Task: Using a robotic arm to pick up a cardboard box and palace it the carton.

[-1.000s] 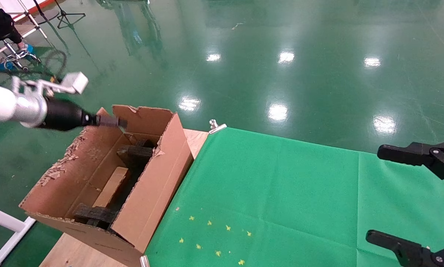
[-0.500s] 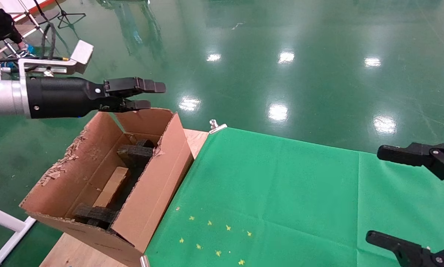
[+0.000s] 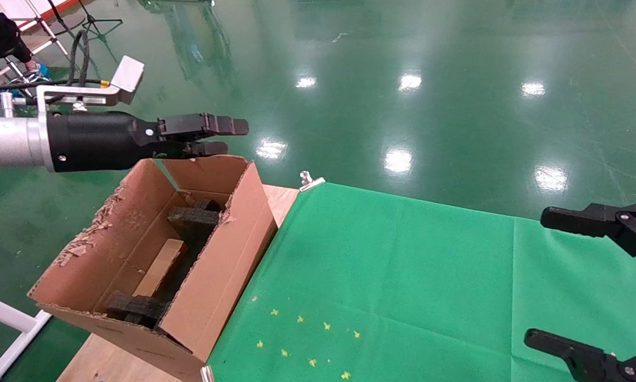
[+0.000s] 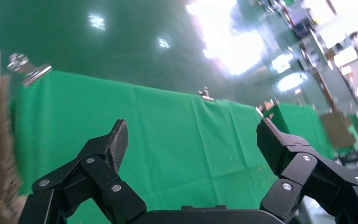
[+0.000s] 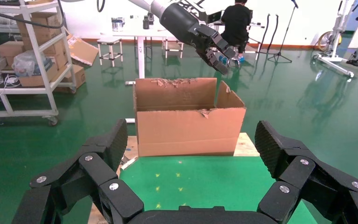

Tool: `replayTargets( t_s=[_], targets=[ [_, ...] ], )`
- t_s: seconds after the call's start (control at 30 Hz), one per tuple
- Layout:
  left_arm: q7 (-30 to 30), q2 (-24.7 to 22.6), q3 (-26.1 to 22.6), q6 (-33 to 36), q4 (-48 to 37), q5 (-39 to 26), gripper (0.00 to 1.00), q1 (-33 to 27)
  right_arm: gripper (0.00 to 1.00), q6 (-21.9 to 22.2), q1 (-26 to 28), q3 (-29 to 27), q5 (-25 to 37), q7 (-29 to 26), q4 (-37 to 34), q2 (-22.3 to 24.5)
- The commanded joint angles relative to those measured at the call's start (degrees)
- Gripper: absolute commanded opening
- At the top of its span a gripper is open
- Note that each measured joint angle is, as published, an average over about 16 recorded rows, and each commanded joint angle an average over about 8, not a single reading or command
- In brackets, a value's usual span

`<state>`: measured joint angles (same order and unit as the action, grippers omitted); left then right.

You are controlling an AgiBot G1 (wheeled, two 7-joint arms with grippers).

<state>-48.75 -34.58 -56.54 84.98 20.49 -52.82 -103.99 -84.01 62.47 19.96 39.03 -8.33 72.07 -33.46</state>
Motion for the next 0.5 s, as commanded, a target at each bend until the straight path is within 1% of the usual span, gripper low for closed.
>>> replayTargets(
  t_s=[0.03,0.5],
  targets=[
    [1.18,0.01,1.33,0.11,1.71,0.46,1.00,1.38,1.00,0.00,0.00,0.00,0.00,0.00,0.00,0.00],
    [10.93,-0.11,11.71,0.27,15.32,3.24,1.00,12.25,1.00,0.00,0.00,0.01,-0.01,0.01,0.00,0.00]
  ],
)
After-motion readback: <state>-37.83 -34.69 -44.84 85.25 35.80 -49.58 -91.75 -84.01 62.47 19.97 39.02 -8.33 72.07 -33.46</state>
